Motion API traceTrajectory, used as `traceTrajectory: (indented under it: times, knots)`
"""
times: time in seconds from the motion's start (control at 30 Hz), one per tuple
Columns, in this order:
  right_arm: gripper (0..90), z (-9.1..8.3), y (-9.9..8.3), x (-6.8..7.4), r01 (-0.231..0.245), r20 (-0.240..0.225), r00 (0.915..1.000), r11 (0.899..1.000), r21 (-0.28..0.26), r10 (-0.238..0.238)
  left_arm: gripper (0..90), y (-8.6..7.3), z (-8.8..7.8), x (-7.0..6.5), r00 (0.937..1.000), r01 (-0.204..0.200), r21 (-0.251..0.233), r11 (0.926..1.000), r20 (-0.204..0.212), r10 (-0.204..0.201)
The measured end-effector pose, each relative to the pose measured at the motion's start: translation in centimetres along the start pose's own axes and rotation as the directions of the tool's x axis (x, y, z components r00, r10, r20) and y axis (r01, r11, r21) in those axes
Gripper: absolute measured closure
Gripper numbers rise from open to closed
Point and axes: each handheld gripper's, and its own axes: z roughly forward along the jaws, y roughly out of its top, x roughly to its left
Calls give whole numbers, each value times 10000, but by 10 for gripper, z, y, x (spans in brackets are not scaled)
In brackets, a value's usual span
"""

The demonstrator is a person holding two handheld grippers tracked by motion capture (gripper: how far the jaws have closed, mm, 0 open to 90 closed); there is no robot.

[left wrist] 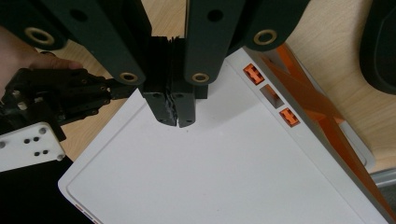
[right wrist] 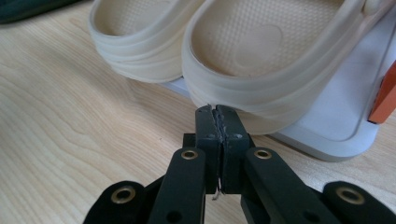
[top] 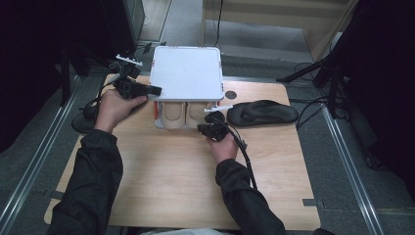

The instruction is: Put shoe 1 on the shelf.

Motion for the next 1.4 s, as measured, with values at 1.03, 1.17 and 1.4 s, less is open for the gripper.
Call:
traceTrajectory:
  times: [1.03, 1.17, 1.4]
  knots:
    - [537, -78, -22, 8, 521, -1827, 9806, 9931, -1052, -708, 397, 4, -13, -21, 9996, 90, 31, 10000, -254, -89]
    - [531, -84, -26, 7, 724, -1820, 9791, 9916, -1072, -912, 378, 4, -15, -23, 9995, 55, 85, 9999, -311, -53]
    - [417, -99, -33, -3, 713, -1835, 9783, 9878, -1383, -963, 373, 0, -24, -29, 9988, -122, -10, 9999, -473, 121]
